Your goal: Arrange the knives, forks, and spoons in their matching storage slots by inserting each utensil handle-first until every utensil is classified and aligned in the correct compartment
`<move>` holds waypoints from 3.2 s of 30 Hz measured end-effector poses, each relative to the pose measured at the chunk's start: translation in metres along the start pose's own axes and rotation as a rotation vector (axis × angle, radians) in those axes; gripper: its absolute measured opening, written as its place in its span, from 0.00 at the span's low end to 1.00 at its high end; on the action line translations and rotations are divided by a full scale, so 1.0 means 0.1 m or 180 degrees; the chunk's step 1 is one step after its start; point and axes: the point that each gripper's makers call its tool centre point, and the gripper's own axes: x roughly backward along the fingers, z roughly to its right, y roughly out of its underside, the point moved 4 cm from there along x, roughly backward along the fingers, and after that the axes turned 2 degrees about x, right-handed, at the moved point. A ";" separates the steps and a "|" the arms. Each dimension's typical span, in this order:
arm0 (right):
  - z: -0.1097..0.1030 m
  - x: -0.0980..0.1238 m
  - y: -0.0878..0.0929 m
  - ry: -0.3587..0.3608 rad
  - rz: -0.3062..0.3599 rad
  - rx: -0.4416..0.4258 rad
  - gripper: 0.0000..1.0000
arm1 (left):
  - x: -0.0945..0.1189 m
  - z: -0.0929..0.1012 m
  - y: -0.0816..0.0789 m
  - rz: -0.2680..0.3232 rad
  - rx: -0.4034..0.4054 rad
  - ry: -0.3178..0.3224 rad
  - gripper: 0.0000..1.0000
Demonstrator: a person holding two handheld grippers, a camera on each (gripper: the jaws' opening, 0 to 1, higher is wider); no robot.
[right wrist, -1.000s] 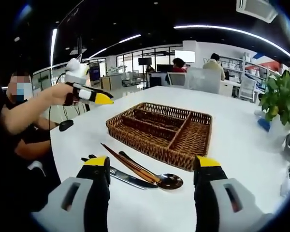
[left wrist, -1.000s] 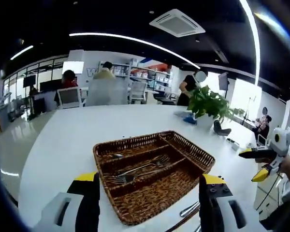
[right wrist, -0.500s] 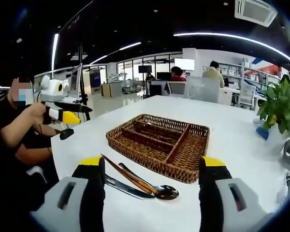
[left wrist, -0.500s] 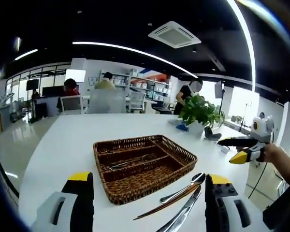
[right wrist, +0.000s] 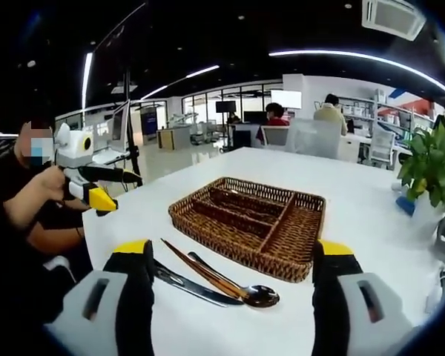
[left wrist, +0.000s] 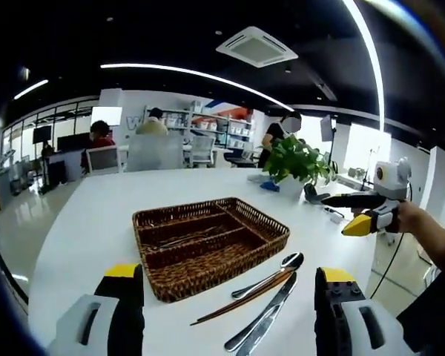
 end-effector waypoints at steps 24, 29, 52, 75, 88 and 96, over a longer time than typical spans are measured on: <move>-0.09 0.02 0.08 -0.0053 -0.0090 0.0144 0.99 | 0.02 0.01 0.12 -0.0017 -0.0016 0.0084 1.00; -0.04 -0.03 0.17 -0.0063 -0.0141 0.0110 0.95 | 0.03 0.02 0.15 0.0010 0.0000 0.0119 1.00; 0.28 -0.24 0.75 0.0028 -0.0564 -0.0185 0.68 | 0.00 0.11 0.41 -0.0167 -0.0001 0.0178 1.00; 0.50 -0.54 1.20 0.0026 -0.0763 -0.0819 0.33 | 0.06 0.19 0.55 -0.0213 0.0099 0.0199 1.00; 0.54 -0.58 1.30 -0.0026 -0.0657 -0.1465 0.18 | 0.05 0.18 0.59 -0.0247 0.0113 0.0187 1.00; 0.53 -0.61 1.35 0.0010 -0.0657 -0.1686 0.09 | 0.06 0.17 0.60 -0.0273 0.0103 0.0172 0.99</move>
